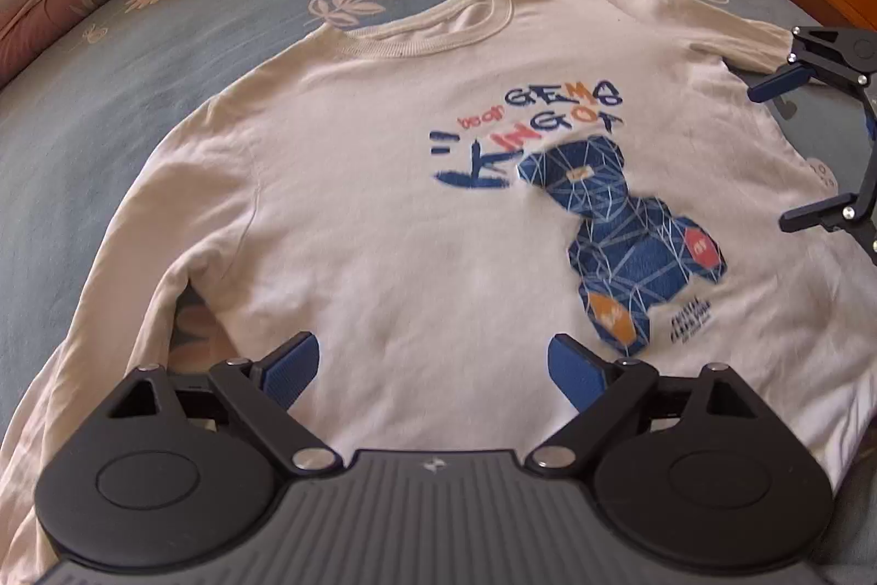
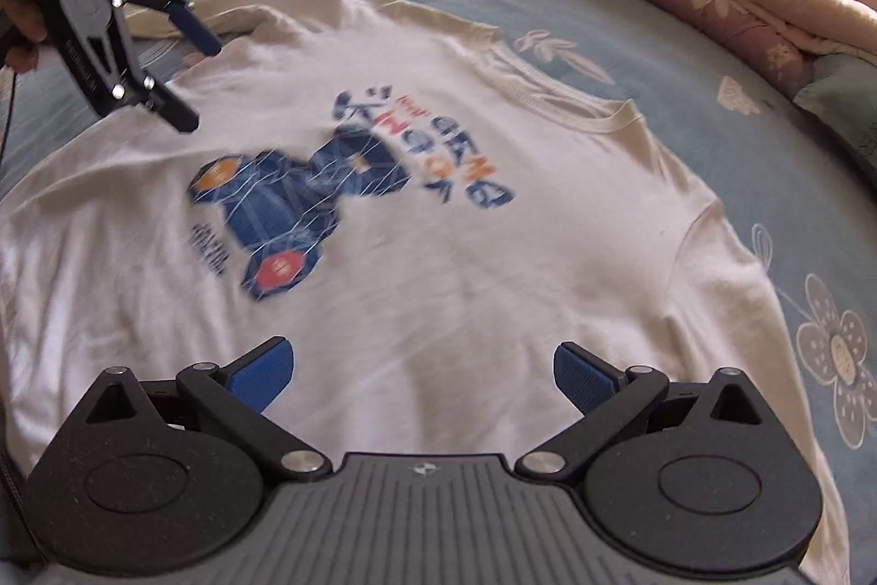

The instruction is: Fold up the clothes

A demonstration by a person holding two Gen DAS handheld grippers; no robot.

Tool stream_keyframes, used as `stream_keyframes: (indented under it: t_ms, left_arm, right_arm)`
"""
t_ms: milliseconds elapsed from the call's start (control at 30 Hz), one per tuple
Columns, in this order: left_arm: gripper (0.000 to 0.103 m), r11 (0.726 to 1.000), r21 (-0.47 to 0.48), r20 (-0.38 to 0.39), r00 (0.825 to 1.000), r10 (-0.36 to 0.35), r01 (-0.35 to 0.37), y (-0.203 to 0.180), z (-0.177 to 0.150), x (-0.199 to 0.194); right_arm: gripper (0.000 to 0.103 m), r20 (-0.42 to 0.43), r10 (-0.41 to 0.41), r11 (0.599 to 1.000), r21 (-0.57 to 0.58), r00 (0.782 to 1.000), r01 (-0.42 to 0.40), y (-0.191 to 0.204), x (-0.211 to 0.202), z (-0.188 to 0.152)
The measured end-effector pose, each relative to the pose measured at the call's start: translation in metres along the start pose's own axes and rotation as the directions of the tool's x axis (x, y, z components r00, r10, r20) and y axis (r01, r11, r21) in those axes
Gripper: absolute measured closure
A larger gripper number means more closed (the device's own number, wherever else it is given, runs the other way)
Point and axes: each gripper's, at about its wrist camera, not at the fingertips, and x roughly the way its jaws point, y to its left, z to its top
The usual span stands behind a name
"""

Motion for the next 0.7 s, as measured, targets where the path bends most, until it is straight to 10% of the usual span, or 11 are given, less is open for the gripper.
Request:
stream_keyframes:
  t_ms: [500,700]
  left_arm:
    - [0.005,0.981,-0.192,-0.044,0.999,0.0,-0.009,0.011,0.01,0.024]
    - [0.005,0.985,-0.167,0.077,0.997,-0.03,0.043,-0.002,0.059,0.026]
  right_arm:
    - [0.0,0.015,-0.137,0.958,0.255,0.99,0.128,-0.019,0.024,-0.035]
    - [0.0,-0.033,-0.113,0.935,0.334,0.993,0.117,-0.029,0.017,-0.021]
